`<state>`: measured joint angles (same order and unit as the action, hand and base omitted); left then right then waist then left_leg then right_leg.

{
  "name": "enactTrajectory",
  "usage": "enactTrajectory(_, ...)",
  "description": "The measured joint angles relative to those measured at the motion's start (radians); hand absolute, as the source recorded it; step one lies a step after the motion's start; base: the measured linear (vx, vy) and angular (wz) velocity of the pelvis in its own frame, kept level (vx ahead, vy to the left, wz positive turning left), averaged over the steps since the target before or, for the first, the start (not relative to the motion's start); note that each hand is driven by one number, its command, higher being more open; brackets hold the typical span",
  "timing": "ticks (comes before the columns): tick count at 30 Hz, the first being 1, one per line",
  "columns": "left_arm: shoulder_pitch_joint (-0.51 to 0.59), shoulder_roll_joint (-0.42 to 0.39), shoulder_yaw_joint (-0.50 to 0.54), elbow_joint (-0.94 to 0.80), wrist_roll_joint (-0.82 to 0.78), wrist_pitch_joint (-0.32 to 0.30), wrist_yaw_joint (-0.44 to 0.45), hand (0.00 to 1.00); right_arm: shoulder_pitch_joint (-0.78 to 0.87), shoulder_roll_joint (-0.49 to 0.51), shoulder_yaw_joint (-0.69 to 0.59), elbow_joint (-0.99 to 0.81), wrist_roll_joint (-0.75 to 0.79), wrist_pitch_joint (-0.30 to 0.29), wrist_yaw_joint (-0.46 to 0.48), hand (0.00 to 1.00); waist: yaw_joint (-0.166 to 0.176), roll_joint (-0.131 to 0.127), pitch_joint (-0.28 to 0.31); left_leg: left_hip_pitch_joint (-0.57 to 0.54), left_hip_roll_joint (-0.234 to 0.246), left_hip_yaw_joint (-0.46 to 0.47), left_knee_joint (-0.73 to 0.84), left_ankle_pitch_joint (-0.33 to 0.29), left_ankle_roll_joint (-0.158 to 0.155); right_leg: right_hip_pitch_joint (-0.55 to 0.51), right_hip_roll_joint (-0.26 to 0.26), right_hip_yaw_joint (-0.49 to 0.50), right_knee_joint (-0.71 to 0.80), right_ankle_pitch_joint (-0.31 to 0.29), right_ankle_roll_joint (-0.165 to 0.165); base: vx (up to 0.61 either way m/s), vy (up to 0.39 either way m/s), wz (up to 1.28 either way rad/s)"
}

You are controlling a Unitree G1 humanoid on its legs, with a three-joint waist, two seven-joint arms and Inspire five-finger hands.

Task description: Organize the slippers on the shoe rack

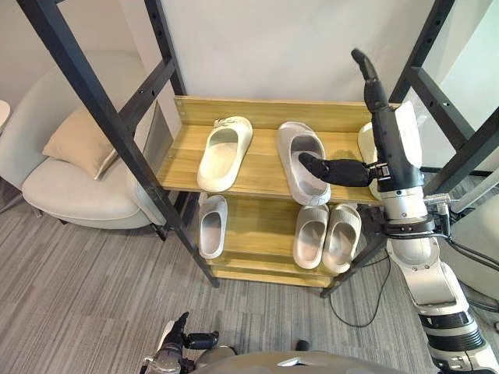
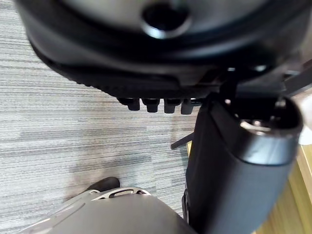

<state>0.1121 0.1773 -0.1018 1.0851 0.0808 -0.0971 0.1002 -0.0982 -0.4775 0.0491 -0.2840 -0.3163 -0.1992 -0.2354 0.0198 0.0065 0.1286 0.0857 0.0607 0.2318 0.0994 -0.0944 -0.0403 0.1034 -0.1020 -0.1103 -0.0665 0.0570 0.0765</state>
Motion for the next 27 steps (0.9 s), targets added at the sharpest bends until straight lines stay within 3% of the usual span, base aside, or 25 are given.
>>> enactTrajectory(12, -0.001, 0.012, 0.0, -0.002, 0.0, -0.004, -0.002, 1.0, 0.0, 0.001, -0.001, 0.129, -0.018, 0.068, -0.009, 1.0, 0.005, -0.022, 0.013, -0.002, -0.007, -0.027, -0.008, -0.003, 0.004, 0.003, -0.002, -0.004, -0.016, 0.004, 0.005, 0.01, -0.001, 0.0)
enactTrajectory(27, -0.004, 0.025, 0.01, -0.017, -0.001, -0.004, -0.012, 1.0, -0.112, 0.003, 0.02, 0.271, -0.013, 0.073, -0.009, 1.0, 0.026, -0.051, 0.016, -0.033, -0.014, -0.047, -0.01, -0.001, 0.008, -0.023, -0.004, -0.016, -0.017, 0.007, 0.007, 0.0, 0.001, 0.02)
